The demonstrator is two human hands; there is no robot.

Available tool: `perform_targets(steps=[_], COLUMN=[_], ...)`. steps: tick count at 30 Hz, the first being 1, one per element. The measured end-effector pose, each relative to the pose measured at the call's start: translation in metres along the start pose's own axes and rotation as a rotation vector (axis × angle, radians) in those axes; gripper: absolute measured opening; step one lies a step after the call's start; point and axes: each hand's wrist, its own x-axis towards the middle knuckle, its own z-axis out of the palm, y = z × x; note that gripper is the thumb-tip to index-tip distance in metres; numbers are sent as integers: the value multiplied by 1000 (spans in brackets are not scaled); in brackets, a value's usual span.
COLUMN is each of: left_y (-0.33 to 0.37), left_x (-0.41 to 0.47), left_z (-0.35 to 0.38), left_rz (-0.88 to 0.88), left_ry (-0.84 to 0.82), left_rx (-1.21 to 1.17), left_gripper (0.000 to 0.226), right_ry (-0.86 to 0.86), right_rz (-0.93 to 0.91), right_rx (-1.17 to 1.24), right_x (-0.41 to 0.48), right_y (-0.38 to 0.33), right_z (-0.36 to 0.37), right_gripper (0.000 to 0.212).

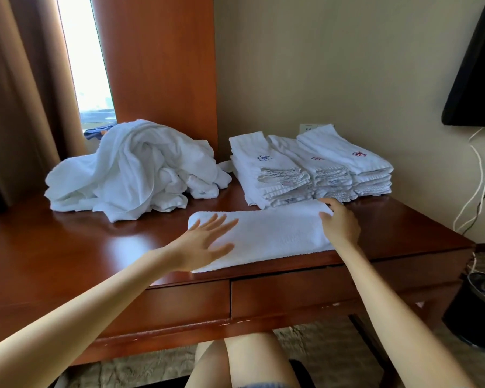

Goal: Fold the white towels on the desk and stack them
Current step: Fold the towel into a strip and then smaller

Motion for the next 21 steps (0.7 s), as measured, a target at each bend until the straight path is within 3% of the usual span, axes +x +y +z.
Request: perform_targets(steps=[2,5,7,9,11,14,17,21], left_y=[3,10,14,19,24,26,18,11], left_x=[6,14,21,31,41,44,35,33], left_z=[-2,2,5,4,5,18,33,35], left_rz=[-23,-116,-197,-285,-361,-434,-444,-439], left_ry=[60,14,37,80,79,23,68,140], left_rx=[100,151,123,97,118,163,180,109], left_gripper=[59,57,55,53,53,54,54,54], right_ry=[-32,-182,-151,-70,-82,-306,-560,-601], right_rz=[22,70,-6,-186,-401,-598,-559,-495], right_rx=[-30,-352,-543,-517,-323,-221,-339,-421], right_x=[3,1,0,-4,-14,-40,-56,-45], right_y=[0,-4,-13,-32,-63,-109,-114,-84], right_z=[-1,-5,-6,0,15,54,92,91], right_gripper=[38,38,42,46,43,43,45,52])
